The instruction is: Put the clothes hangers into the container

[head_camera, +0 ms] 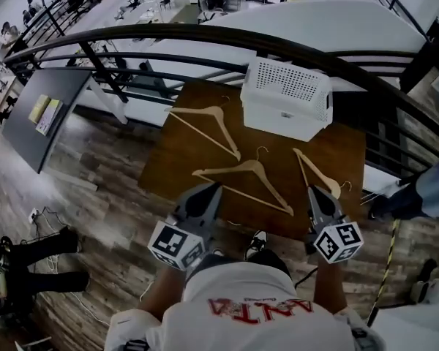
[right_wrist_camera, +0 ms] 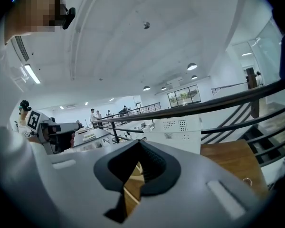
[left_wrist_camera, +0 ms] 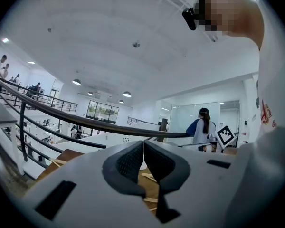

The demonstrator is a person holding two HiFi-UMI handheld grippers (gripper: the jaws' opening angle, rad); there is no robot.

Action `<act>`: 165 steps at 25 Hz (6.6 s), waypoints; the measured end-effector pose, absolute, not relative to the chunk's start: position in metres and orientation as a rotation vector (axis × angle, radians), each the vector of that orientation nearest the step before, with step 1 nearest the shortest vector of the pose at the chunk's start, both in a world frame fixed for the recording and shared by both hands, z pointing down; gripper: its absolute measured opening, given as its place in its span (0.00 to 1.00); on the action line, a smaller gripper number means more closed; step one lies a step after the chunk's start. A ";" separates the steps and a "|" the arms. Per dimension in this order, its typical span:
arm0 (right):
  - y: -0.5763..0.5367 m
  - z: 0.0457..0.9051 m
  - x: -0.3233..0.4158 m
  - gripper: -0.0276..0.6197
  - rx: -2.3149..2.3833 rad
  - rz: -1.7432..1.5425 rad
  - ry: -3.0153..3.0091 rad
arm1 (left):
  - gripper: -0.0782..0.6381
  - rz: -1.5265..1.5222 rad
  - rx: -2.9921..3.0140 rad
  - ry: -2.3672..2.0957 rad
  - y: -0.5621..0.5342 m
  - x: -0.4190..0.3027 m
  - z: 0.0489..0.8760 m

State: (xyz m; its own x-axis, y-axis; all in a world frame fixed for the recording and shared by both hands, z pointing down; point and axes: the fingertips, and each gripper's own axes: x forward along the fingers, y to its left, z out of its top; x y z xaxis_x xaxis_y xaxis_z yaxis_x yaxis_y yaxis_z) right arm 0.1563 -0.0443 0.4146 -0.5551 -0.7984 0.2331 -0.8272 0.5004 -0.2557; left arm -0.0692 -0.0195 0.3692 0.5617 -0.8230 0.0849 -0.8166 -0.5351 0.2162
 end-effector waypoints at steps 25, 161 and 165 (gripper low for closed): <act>-0.135 0.509 0.139 0.07 1.282 0.514 -2.264 | 0.12 0.042 2.577 -1.238 -0.142 -0.059 0.412; -0.262 0.382 0.192 0.05 1.497 -0.108 -2.001 | 0.12 -0.090 2.616 -1.221 -0.171 -0.080 0.370; -0.221 0.384 0.203 0.05 1.565 0.024 -2.115 | 0.12 -0.081 2.653 -1.203 -0.162 -0.055 0.361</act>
